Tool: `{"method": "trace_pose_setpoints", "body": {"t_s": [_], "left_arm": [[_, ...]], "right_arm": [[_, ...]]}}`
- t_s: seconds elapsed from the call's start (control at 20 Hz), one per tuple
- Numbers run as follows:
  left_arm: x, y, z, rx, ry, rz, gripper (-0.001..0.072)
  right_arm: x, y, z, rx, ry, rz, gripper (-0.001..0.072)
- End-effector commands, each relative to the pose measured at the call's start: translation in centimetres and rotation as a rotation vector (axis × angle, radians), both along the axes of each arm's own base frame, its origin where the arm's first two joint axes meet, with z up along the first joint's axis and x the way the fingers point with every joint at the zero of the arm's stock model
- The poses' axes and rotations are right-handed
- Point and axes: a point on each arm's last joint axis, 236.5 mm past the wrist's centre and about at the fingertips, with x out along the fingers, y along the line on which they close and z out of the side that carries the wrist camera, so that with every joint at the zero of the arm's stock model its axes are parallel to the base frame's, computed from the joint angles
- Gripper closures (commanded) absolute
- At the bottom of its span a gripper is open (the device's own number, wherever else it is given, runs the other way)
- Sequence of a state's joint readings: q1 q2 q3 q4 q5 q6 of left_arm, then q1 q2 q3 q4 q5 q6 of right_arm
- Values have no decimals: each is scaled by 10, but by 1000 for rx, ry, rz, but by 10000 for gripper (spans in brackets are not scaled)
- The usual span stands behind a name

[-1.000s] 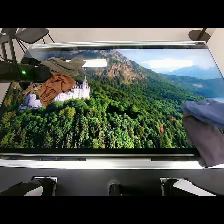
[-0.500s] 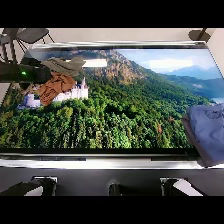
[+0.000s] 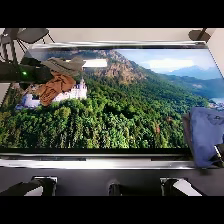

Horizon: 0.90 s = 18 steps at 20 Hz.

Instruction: Fold the shirts.

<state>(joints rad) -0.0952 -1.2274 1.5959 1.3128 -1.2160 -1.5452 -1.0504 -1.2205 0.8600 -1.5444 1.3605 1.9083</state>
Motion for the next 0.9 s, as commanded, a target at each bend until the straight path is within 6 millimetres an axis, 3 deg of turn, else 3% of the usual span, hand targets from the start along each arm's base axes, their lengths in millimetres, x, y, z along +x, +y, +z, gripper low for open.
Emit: {"method": "trace_pose_setpoints", "body": {"t_s": [0.0,0.1,0.15,0.25,0.3,0.45,0.5,0.55,0.65,0.75,0.8,0.85], "left_arm": [[0,-1,0,-4,0,-2,675],[0,-1,0,-4,0,-2,675],[0,-1,0,-3,0,-2,676],[0,-1,0,-3,0,-2,675],[0,-1,0,-4,0,-2,675],[-1,-6,1,-4,-2,-13,675],[0,-8,2,-5,-8,-17,675],[2,-11,4,-5,-24,-22,675],[12,-17,15,4,-99,-44,676],[27,-15,28,39,-185,-33,678],[33,-5,23,97,-176,0,678],[37,13,7,187,-131,60,679]], "right_arm": [[2,16,-9,48,-14,-31,666],[4,11,-8,28,-27,-10,664],[6,8,-6,15,-34,-8,576],[10,0,10,7,-54,75,63],[12,-2,23,14,-59,130,10],[31,-43,87,-124,-114,196,10],[55,-59,117,-204,-208,212,10],[90,-73,158,-300,-359,259,10],[165,-86,260,-506,-732,323,18],[220,-64,351,-657,-1018,430,19],[240,-39,367,-677,-1058,515,19],[261,-4,364,-652,-1057,621,20]]}}
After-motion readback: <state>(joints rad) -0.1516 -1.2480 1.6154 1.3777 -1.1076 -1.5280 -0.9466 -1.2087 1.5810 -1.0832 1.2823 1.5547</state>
